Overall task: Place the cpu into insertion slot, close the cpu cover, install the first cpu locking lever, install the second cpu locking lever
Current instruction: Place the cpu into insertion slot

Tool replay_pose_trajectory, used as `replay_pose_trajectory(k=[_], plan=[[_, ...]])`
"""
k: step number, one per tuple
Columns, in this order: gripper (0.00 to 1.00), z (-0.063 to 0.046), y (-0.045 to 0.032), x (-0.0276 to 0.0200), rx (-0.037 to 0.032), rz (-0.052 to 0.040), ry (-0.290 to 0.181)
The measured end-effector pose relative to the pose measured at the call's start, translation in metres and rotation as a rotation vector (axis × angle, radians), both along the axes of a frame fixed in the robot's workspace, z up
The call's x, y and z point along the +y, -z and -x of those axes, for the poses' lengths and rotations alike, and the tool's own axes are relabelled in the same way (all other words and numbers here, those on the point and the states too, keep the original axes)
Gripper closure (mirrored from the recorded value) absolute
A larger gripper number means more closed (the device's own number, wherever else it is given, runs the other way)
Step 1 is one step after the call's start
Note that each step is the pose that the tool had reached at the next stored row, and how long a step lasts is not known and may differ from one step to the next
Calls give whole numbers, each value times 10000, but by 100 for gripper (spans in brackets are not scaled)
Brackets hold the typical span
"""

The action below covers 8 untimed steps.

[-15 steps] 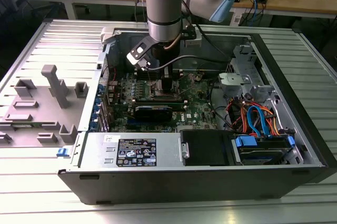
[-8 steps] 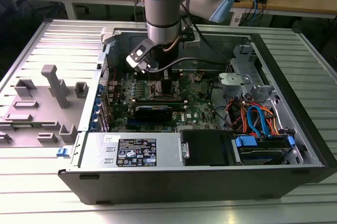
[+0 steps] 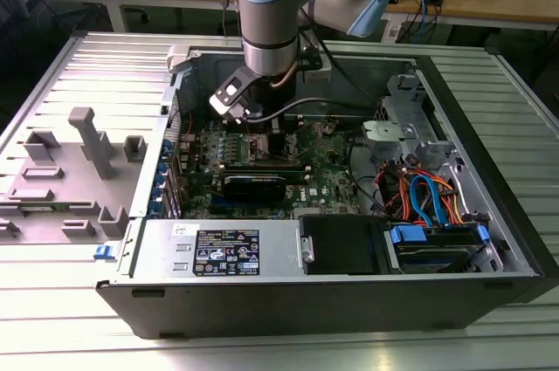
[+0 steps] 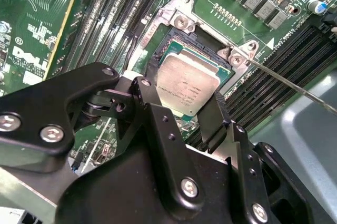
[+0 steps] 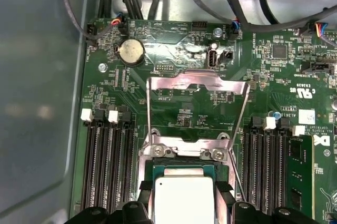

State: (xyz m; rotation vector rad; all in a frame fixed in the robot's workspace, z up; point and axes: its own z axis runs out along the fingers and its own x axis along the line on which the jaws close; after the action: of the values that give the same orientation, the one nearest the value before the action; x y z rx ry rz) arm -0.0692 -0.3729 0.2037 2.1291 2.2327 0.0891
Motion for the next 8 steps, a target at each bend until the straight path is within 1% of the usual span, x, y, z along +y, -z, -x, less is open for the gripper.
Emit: replay_pose_trajectory(k=[2, 8], plan=[[46, 1, 6, -3, 1, 1, 169], [46, 1, 28, -9, 1, 1, 212]])
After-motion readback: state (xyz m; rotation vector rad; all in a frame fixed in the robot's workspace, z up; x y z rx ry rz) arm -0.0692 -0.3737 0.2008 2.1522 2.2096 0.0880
